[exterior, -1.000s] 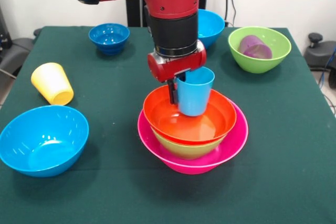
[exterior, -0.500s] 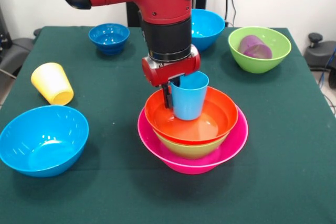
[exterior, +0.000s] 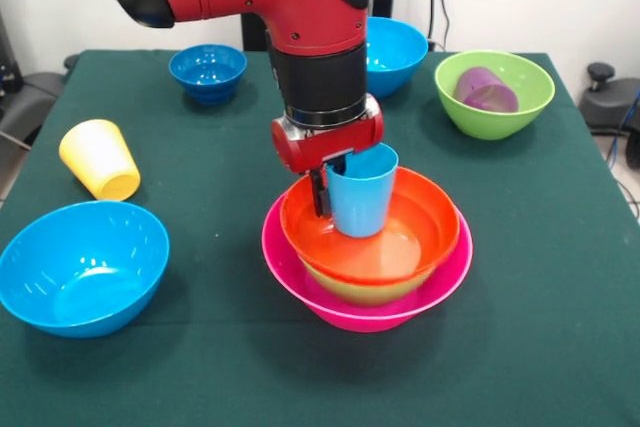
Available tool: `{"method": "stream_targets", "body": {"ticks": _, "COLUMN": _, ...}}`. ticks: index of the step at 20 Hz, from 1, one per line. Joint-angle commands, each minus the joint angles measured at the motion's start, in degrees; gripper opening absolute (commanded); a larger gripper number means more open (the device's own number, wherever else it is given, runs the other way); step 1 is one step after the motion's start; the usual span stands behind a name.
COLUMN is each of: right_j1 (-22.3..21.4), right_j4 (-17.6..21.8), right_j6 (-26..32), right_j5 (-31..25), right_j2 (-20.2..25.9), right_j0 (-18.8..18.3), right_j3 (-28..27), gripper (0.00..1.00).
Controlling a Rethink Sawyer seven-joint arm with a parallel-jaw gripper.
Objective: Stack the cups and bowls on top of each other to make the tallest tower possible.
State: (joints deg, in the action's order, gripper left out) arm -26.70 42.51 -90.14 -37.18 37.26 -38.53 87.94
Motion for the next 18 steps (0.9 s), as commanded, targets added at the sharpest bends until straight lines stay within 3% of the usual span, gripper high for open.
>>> {"method": "stream_targets", "body": {"ticks": 1, "right_j1": 3.7, "right_j4": 5.7, "right_j6": 10.6, "right_j5": -1.4, "right_j2": -1.7, "right_j0": 2.2, "right_j3": -1.5, "gripper": 1.00}}
{"method": "stream_targets", "body": {"ticks": 5, "right_j1": 2.3, "right_j4": 3.4, "right_j6": 14.7, "right_j5": -0.8, "right_j2": 2.4, "right_j0": -1.1, "right_j3": 1.7, "gripper": 1.00}}
{"method": "stream_targets", "body": {"ticks": 11, "right_j1": -5.4, "right_j4": 0.3, "right_j6": 15.2, "right_j5": -3.4, "right_j2": 6.2, "right_j0": -4.5, "right_j3": 9.1, "gripper": 1.00}}
{"method": "stream_targets", "body": {"ticks": 18, "right_j1": -8.8, "right_j4": -0.6, "right_j6": 15.0, "right_j5": -6.8, "right_j2": 7.8, "right_j0": -4.3, "right_j3": 10.1, "gripper": 1.00}}
